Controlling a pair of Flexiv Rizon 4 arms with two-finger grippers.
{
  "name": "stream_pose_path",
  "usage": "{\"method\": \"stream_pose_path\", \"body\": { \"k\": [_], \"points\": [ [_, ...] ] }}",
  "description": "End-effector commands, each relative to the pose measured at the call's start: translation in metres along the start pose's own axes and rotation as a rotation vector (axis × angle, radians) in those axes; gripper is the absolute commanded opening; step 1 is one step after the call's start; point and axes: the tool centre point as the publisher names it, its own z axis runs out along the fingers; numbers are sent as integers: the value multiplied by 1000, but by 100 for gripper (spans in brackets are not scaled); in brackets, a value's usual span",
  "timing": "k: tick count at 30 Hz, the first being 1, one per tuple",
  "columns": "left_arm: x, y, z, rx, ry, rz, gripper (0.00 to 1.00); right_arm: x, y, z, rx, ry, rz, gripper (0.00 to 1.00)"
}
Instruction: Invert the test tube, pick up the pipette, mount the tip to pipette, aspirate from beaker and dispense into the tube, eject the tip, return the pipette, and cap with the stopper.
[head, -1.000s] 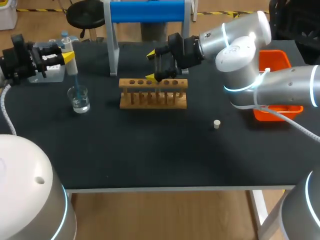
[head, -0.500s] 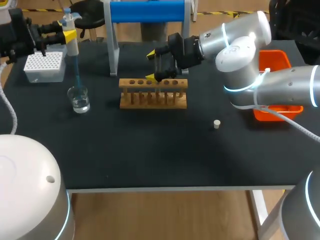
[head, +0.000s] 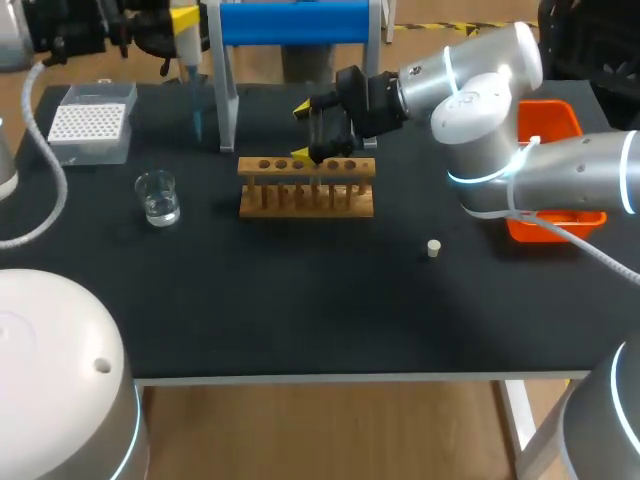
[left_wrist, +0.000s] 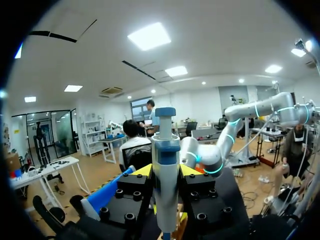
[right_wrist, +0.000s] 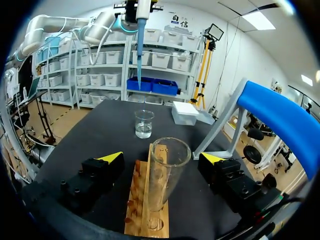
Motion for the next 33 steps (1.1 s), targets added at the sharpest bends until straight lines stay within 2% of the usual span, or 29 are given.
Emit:
{"method": "stream_pose_path", "body": {
  "k": [1, 15, 25, 33],
  "points": [
    [-12, -6, 27, 5, 35, 5, 0, 1, 0, -1, 1, -2, 0, 100],
    [-12, -36, 84, 31, 143, 4, 0, 1, 0, -1, 1, -2, 0, 100],
    [-3, -45, 121, 48, 211, -14, 0, 1, 0, -1, 1, -2, 0, 100],
    [1, -46, 135, 58, 251, -26, 0, 1, 0, -1, 1, -2, 0, 100]
  ]
}}
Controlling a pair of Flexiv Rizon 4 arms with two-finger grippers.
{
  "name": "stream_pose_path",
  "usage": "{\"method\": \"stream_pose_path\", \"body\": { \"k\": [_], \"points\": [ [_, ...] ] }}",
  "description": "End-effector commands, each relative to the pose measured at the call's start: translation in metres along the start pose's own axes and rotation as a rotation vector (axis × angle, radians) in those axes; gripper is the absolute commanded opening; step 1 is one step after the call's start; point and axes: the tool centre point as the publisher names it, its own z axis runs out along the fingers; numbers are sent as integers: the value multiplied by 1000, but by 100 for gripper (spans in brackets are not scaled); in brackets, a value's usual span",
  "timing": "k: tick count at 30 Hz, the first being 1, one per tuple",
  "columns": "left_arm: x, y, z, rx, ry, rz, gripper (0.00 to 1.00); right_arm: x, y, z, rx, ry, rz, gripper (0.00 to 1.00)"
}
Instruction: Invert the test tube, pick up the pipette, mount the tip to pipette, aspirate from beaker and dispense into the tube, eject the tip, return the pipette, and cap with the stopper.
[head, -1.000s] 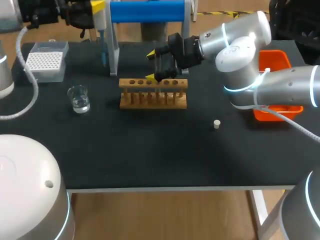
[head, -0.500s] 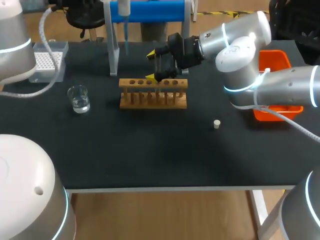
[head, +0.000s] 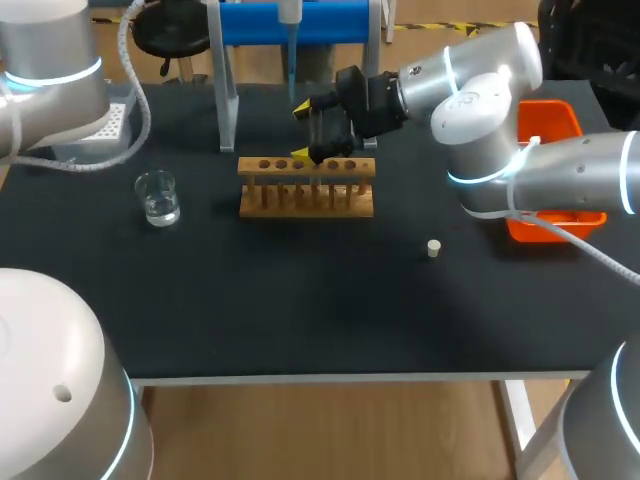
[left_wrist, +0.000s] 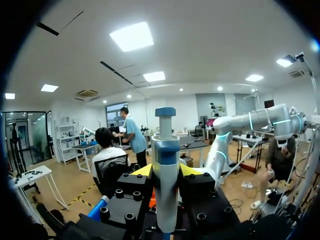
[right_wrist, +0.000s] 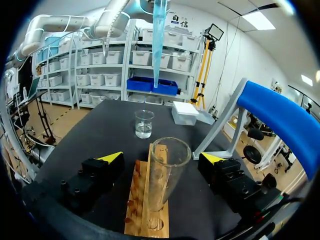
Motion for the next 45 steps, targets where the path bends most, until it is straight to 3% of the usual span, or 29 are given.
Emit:
{"method": "stream_pose_path", "body": {
  "k": [1, 45],
  "points": [
    [-6, 1, 7, 0, 23, -6, 0, 1, 0, -1, 1, -1, 0, 100],
    [-7, 1, 7, 0, 24, -7, 0, -3, -4, -1, 24, -32, 10, 100]
  ]
}}
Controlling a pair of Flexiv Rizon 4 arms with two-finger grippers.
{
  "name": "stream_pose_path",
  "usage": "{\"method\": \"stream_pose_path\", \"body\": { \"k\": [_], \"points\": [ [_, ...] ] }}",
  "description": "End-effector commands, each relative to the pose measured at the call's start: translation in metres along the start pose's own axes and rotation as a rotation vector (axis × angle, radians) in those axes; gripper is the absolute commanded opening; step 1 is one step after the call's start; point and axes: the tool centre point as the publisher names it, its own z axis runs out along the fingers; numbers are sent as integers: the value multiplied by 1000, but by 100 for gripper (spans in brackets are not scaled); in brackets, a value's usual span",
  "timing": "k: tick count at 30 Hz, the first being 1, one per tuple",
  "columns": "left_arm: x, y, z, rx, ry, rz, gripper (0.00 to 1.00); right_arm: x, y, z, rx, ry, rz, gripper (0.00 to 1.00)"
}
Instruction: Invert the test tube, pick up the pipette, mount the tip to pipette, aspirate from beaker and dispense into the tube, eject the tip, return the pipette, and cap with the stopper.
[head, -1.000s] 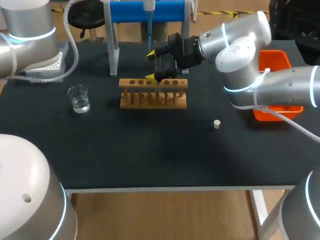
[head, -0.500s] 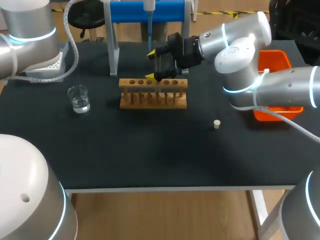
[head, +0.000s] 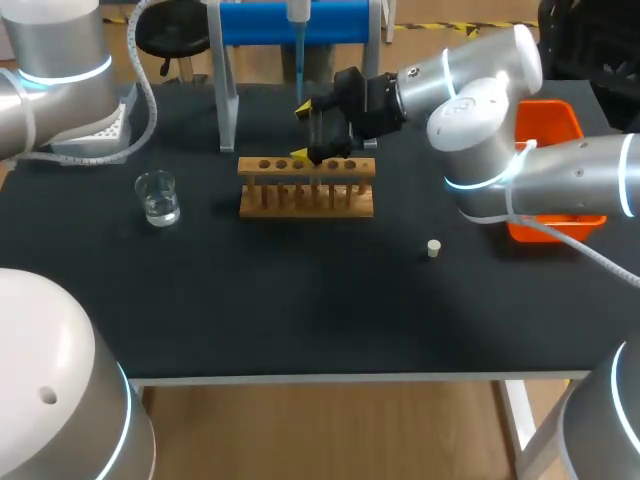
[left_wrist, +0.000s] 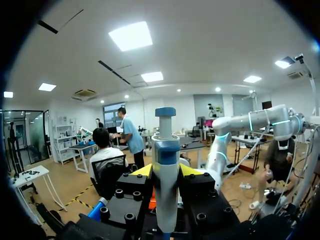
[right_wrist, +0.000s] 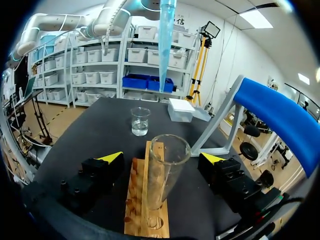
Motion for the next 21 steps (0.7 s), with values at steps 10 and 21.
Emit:
{"method": "stream_pose_path", "body": {
  "k": [10, 21],
  "points": [
    [-2, -1, -1, -3, 5, -1, 0, -4, -1, -1, -4, 18, -10, 100],
    [-2, -1, -1, -3, 5, -1, 0, -4, -1, 0, -11, 24, -7, 100]
  ]
}}
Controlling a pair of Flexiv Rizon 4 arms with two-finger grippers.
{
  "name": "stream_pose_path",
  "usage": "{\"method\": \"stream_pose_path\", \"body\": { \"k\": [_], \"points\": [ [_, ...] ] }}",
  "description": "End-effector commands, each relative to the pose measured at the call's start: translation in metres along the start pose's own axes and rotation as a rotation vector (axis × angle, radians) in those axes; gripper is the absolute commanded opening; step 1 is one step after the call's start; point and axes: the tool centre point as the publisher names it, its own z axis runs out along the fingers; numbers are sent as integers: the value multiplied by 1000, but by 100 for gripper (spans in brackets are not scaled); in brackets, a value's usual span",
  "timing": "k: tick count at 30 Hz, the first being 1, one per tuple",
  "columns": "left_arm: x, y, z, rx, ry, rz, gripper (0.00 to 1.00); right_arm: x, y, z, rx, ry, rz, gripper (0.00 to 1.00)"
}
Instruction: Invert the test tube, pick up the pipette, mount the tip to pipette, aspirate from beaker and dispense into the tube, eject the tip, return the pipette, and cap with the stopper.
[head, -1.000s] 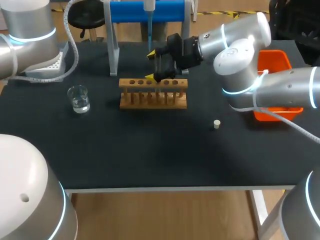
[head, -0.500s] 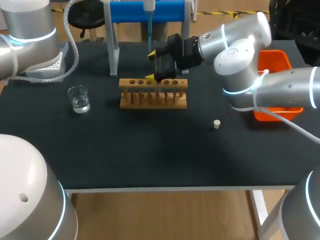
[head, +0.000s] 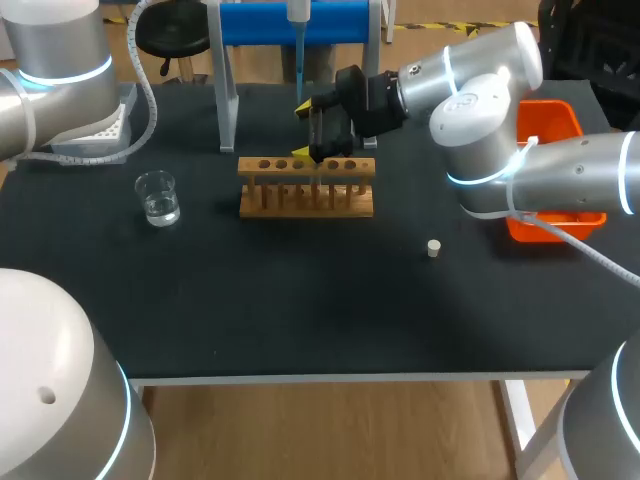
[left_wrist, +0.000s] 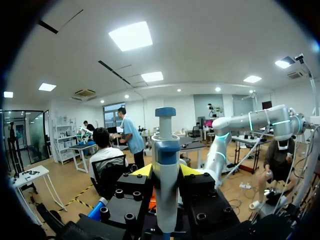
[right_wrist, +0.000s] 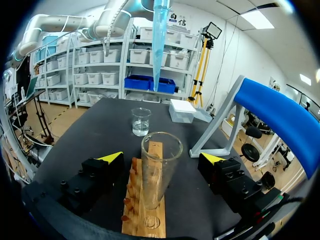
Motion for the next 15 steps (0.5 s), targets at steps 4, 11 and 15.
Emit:
{"method": "stream_pose_path", "body": {
  "k": [4, 11, 15],
  "points": [
    [-2, -1, -1, -2, 5, -1, 0, 0, 0, 1, -3, 8, 3, 100],
    [-2, -1, -1, -2, 5, -1, 0, 0, 0, 1, -3, 8, 3, 100],
    [-2, -1, -1, -2, 5, -1, 0, 0, 0, 1, -3, 8, 3, 100]
  ]
}}
